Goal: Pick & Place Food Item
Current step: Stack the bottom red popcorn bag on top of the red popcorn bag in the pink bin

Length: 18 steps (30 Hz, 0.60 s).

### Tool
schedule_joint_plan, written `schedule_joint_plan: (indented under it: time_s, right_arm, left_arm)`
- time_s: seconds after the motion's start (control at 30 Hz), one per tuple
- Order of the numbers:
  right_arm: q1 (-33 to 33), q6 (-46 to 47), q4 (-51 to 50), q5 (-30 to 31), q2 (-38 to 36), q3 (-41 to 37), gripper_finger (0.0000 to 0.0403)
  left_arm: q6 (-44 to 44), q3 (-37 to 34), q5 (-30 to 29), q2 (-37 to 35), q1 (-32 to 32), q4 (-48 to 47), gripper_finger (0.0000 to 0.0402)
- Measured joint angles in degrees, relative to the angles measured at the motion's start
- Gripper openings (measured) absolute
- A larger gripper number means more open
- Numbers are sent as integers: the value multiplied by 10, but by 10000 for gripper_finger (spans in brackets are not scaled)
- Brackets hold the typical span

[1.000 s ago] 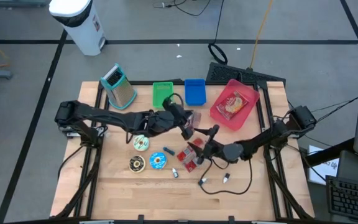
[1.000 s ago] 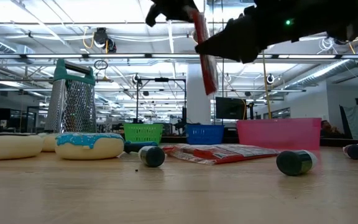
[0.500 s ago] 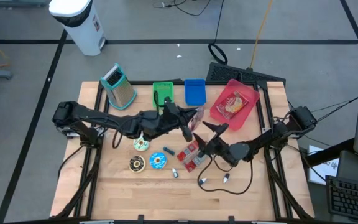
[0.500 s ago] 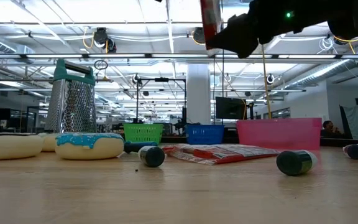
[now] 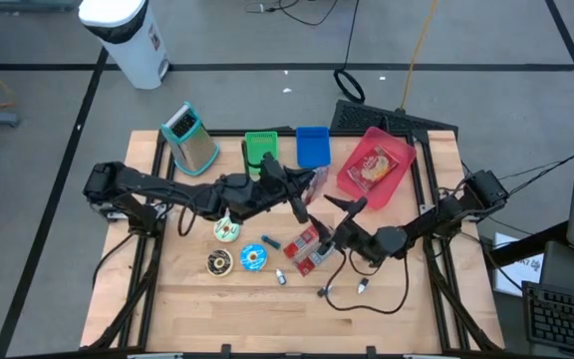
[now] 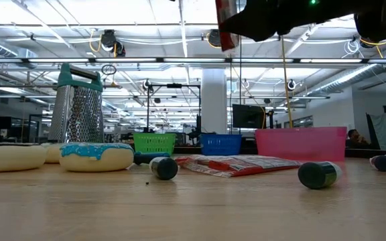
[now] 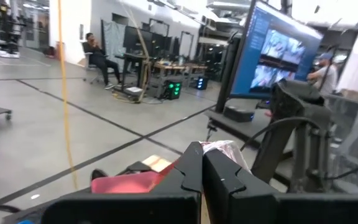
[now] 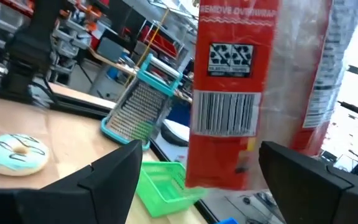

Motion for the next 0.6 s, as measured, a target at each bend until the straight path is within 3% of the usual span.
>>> schedule_joint_plan:
  time_s: [0.2, 0.43, 0.6]
  right_arm:
    - [-13, -32, 34, 5, 0, 0, 308]
    - [-24, -127, 66, 84, 0, 0, 308]
    - [-16, -161, 78, 109, 0, 0, 308]
  left_arm:
    - [-12, 0, 10, 8, -1, 0, 0]
    - [-25, 0, 25, 19, -2, -4, 0]
    - [-5, 0, 11, 19, -2, -8, 0]
